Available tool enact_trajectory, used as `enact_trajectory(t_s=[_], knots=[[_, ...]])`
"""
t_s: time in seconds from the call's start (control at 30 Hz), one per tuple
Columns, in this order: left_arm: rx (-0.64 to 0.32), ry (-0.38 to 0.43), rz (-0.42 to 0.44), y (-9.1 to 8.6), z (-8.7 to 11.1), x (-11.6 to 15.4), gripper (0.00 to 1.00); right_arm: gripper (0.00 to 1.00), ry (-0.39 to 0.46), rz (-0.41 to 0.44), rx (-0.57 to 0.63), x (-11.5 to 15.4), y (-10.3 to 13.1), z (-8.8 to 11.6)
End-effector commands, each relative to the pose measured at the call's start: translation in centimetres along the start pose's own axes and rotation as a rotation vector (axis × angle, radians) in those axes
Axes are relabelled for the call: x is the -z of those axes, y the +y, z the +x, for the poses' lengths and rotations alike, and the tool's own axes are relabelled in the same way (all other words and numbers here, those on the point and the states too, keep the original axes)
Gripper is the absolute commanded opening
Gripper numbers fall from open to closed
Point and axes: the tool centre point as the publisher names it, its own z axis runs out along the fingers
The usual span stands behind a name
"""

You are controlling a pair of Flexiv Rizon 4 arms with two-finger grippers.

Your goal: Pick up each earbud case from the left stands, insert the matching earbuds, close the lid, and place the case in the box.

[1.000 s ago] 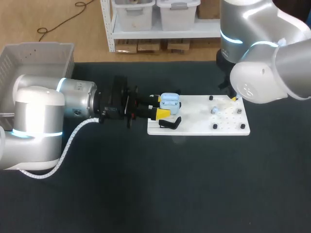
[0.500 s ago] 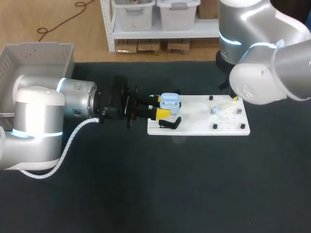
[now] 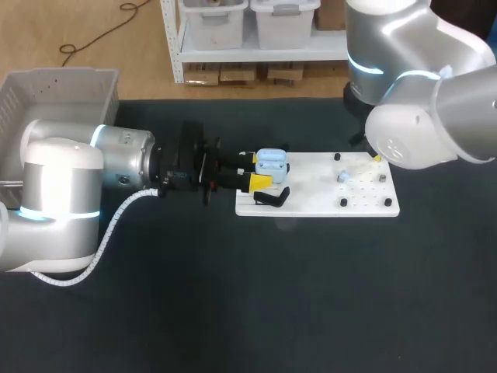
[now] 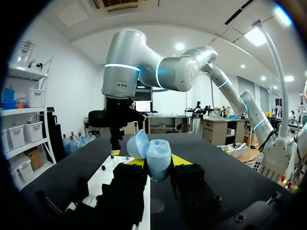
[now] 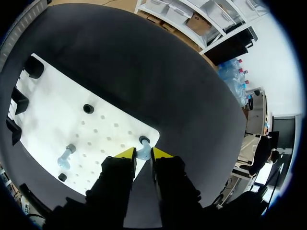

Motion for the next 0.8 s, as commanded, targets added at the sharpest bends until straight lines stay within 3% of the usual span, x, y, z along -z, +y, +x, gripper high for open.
enact_trajectory(t_s=[0.03,0.33,0.57,0.8], knots=[[0.0,0.0,0.001,0.0,0.0,0.0,0.0,0.0,-0.004,0.007,-0.002,0.1,0.2,0.1],[0.0,0.0,0.001,0.0,0.0,0.0,0.0,0.0,-0.018,0.027,-0.01,1.8,-0.1,0.8],[0.0,0.0,0.001,0.0,0.0,0.0,0.0,0.0,-0.032,0.033,-0.031,6.4,0.6,1.9],[0.0,0.0,0.001,0.0,0.0,0.0,0.0,0.0,-0.016,-0.006,-0.127,11.8,1.8,3.6]])
